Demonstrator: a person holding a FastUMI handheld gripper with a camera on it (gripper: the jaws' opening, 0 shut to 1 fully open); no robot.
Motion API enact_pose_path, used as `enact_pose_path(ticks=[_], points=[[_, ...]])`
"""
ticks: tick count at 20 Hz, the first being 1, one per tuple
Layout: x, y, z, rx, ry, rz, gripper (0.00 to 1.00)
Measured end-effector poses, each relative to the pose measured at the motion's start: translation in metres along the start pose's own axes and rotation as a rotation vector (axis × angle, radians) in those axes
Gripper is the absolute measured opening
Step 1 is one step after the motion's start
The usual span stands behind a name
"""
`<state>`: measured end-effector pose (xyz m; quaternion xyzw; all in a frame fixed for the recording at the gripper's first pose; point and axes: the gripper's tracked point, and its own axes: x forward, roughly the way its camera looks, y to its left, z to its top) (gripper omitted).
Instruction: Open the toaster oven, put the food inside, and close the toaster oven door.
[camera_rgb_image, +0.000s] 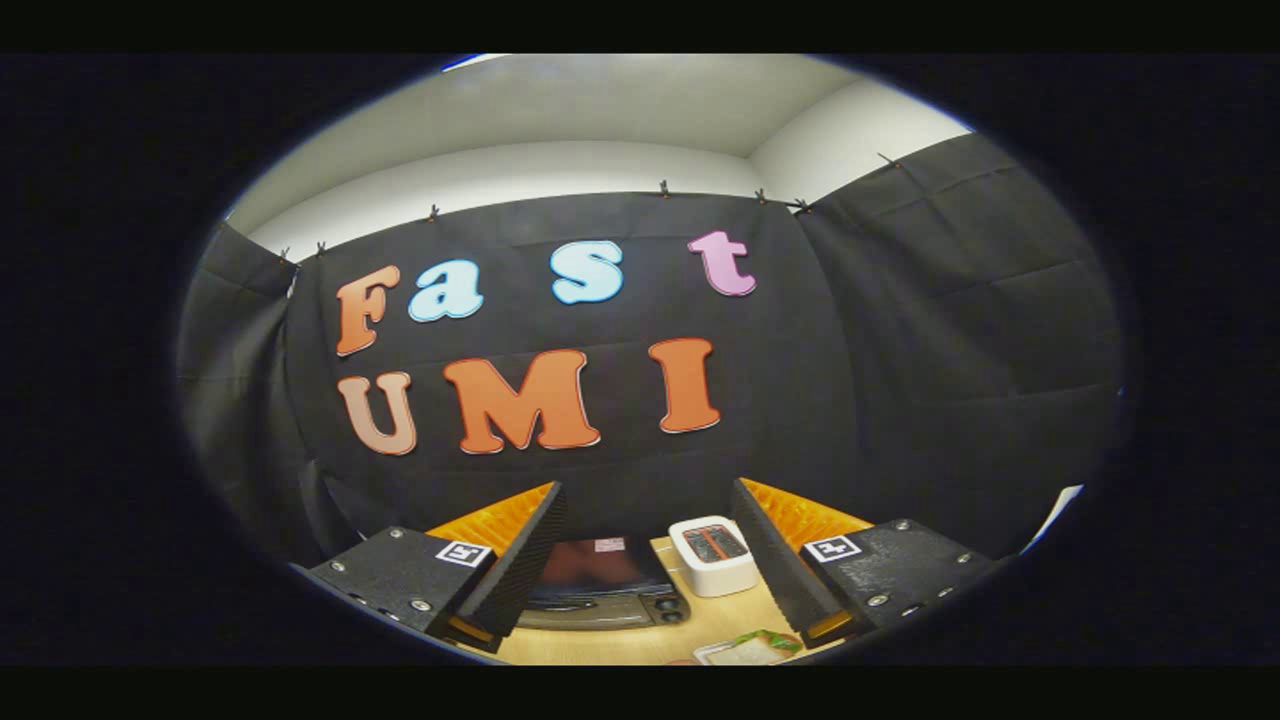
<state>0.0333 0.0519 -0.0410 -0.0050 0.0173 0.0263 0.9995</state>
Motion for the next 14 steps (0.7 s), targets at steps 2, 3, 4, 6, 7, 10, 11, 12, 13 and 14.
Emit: enact_pose_path(ticks=[2,3,4,6,7,10,11,12,13,14], points=[[0.013,0.016,-0.021,0.005,0.023,0.026,0.98],[0.020,0.028,-0.035,0.004,0.047,0.041,0.97],[0.027,0.038,-0.049,-0.007,0.064,0.053,0.98],[0.041,0.057,-0.078,-0.044,0.096,0.077,0.98],[0.049,0.069,-0.094,-0.058,0.110,0.101,0.98],[0.069,0.090,-0.154,-0.139,0.194,0.133,0.98],[0.073,0.096,-0.174,-0.158,0.218,0.145,0.98],[0.076,0.103,-0.189,-0.164,0.242,0.154,0.98],[0.080,0.106,-0.204,-0.158,0.265,0.163,0.98],[0.084,0.109,-0.217,-0.148,0.288,0.167,0.98]])
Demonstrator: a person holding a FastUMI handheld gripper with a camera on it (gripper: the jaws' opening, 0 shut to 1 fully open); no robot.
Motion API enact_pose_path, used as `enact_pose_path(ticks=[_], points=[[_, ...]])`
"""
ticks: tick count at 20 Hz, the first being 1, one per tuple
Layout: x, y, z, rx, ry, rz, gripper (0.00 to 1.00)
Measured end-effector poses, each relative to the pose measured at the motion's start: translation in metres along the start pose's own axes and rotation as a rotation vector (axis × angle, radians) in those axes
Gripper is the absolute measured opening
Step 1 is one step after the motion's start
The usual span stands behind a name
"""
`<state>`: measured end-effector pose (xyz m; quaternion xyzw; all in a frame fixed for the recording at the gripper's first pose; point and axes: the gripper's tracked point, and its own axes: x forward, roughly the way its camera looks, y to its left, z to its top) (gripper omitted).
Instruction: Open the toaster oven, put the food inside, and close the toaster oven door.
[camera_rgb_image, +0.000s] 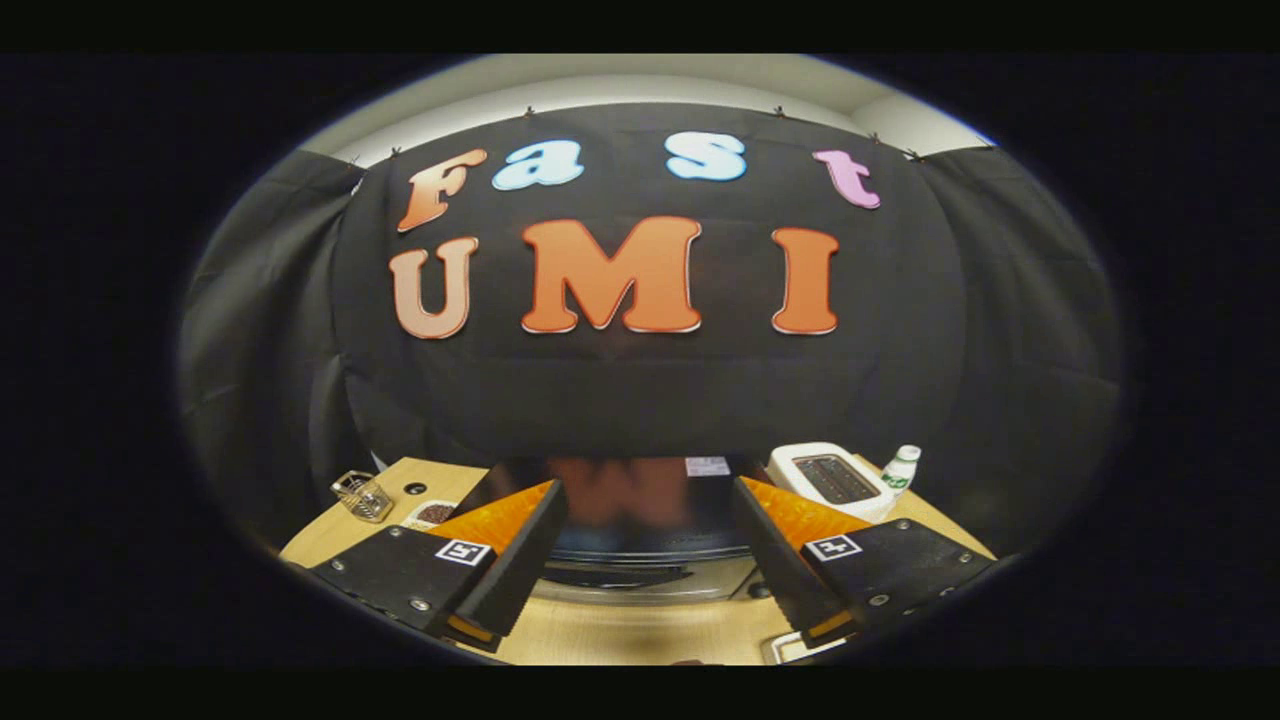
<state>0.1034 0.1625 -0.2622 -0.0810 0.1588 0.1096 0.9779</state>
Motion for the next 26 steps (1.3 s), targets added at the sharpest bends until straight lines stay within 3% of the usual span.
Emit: enact_pose_path(ticks=[4,10,26], points=[[0.026,0.004,-0.038,0.046,0.072,-0.002,0.98],[0.043,0.010,-0.079,0.007,0.166,-0.009,0.98],[0.009,0.020,-0.089,-0.021,0.189,-0.007,0.99]])
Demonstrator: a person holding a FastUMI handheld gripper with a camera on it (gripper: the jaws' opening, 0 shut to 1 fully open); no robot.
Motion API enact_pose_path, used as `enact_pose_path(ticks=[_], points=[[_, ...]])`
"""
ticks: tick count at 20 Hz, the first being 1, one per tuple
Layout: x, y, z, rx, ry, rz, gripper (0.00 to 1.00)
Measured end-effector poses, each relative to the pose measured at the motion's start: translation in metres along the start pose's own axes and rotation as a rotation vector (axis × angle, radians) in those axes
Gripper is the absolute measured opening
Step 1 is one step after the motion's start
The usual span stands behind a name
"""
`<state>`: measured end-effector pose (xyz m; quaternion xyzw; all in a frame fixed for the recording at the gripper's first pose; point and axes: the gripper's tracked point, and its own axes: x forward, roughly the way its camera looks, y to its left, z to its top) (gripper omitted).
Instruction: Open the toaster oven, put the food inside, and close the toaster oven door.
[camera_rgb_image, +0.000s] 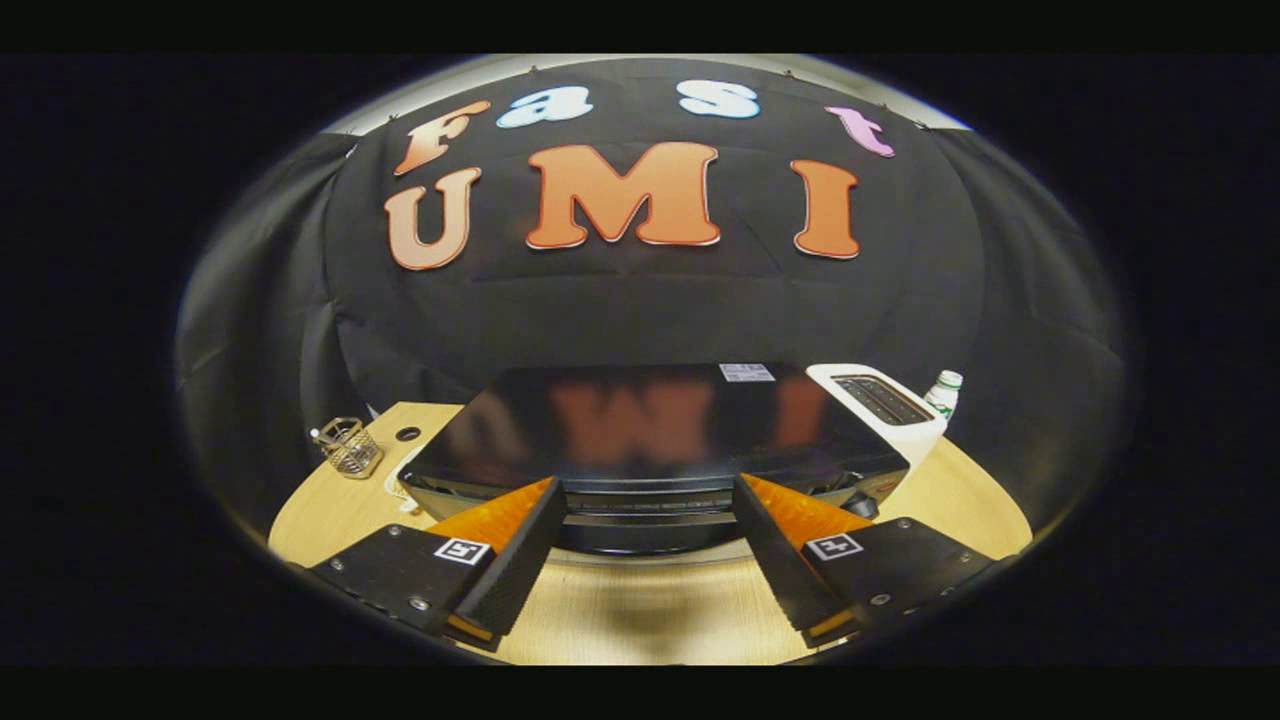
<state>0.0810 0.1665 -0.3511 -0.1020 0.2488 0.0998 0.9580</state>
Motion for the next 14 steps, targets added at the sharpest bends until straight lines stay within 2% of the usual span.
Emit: enact_pose_path(ticks=[3,6,10,14], points=[[-0.014,-0.001,-0.011,0.003,0.024,0.002,0.99],[-0.027,-0.005,-0.061,0.001,0.140,-0.012,0.98],[-0.047,-0.005,-0.117,0.029,0.202,-0.019,0.99],[-0.060,-0.006,-0.139,0.020,0.231,-0.017,1.00]])
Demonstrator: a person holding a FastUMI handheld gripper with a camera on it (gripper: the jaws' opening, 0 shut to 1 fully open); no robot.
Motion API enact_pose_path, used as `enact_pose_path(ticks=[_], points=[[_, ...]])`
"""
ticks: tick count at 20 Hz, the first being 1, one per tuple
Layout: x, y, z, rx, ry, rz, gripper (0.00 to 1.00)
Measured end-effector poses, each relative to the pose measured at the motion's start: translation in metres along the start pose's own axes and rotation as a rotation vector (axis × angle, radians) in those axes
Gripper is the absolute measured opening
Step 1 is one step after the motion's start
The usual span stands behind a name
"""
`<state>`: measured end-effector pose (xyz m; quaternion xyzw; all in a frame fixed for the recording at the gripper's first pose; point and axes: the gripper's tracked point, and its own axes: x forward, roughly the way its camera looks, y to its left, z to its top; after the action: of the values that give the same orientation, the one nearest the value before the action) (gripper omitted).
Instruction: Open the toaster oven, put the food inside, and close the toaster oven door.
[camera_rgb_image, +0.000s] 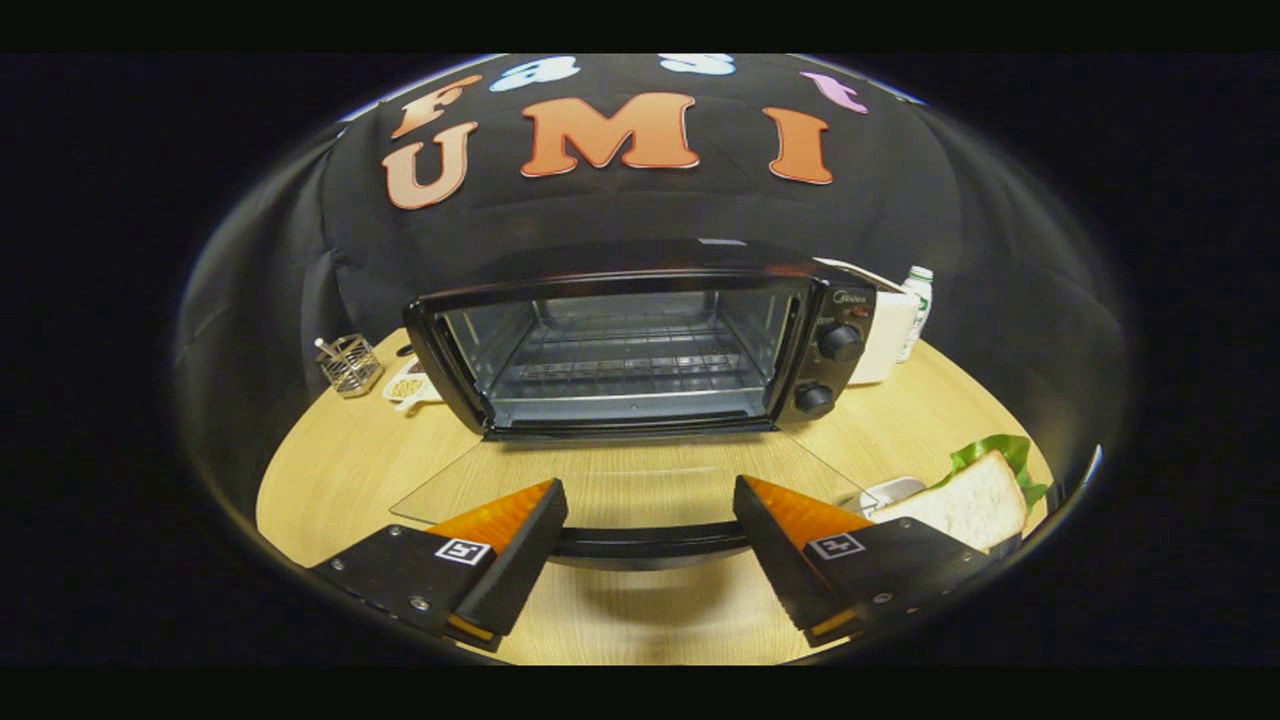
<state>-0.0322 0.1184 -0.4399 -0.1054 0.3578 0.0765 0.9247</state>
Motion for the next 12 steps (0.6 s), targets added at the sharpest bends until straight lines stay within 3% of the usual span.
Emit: enact_pose_path(ticks=[12], points=[[0.001,0.002,-0.053,0.002,0.107,-0.011,0.99]])
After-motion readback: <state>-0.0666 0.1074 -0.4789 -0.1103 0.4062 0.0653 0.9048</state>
